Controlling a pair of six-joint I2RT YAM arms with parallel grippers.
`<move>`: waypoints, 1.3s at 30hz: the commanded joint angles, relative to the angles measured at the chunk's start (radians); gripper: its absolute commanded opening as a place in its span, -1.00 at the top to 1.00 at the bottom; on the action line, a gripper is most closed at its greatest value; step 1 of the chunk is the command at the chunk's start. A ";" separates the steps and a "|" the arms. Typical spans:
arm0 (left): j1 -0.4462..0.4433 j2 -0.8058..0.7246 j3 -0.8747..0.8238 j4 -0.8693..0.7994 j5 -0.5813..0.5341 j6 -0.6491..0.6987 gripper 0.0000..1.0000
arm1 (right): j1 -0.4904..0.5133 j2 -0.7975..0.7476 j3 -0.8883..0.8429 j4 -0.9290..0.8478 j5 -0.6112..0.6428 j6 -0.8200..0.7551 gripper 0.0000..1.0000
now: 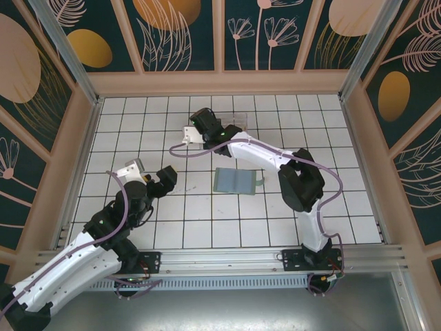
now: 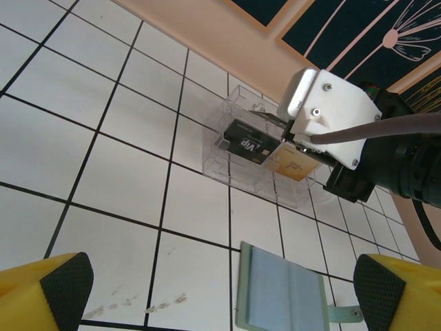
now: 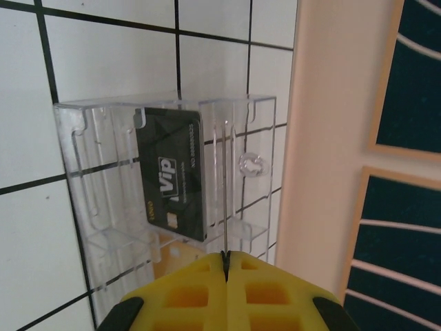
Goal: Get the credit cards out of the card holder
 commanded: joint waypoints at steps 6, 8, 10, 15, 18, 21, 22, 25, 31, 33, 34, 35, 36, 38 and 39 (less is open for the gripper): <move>0.002 -0.078 0.019 -0.077 -0.076 -0.019 -0.97 | -0.008 0.017 -0.027 0.015 -0.049 -0.065 1.00; 0.003 -0.093 0.015 -0.076 -0.080 -0.022 -0.97 | -0.011 0.023 -0.041 0.021 -0.053 -0.059 1.00; 0.002 -0.096 0.014 -0.079 -0.080 -0.024 -0.97 | -0.013 0.036 -0.043 0.019 -0.056 -0.046 1.00; 0.003 -0.095 0.020 -0.089 -0.082 -0.025 -0.97 | -0.023 0.057 -0.046 0.028 -0.047 -0.036 1.00; 0.003 -0.091 0.019 -0.086 -0.082 -0.022 -0.97 | -0.032 0.065 -0.044 0.029 -0.056 -0.020 1.00; 0.003 -0.082 0.014 -0.075 -0.080 -0.020 -0.97 | -0.040 0.076 -0.049 0.042 -0.055 -0.018 1.00; 0.003 -0.078 0.013 -0.072 -0.078 -0.020 -0.97 | -0.043 0.080 -0.050 0.049 -0.051 -0.019 1.00; 0.003 -0.069 0.011 -0.068 -0.078 -0.019 -0.97 | -0.049 0.092 -0.042 0.049 -0.058 -0.008 1.00; 0.003 -0.063 0.001 -0.059 -0.078 -0.019 -0.97 | -0.059 0.108 -0.039 0.064 -0.061 -0.001 1.00; 0.002 -0.060 -0.003 -0.053 -0.078 -0.020 -0.98 | -0.059 0.116 -0.032 0.066 -0.062 0.001 1.00; 0.004 -0.056 -0.002 -0.053 -0.078 -0.020 -0.97 | -0.059 0.118 -0.030 0.068 -0.062 0.000 1.00; 0.003 -0.054 -0.003 -0.053 -0.079 -0.018 -0.97 | -0.059 0.122 -0.025 0.071 -0.062 0.001 1.00; 0.003 -0.052 -0.002 -0.053 -0.079 -0.018 -0.97 | -0.059 0.126 -0.020 0.071 -0.065 0.001 1.00; 0.003 -0.050 -0.003 -0.051 -0.078 -0.017 -0.97 | -0.058 0.131 -0.009 0.071 -0.071 0.005 1.00; 0.003 -0.047 -0.003 -0.051 -0.079 -0.017 -0.97 | -0.057 0.134 -0.001 0.068 -0.075 0.008 1.00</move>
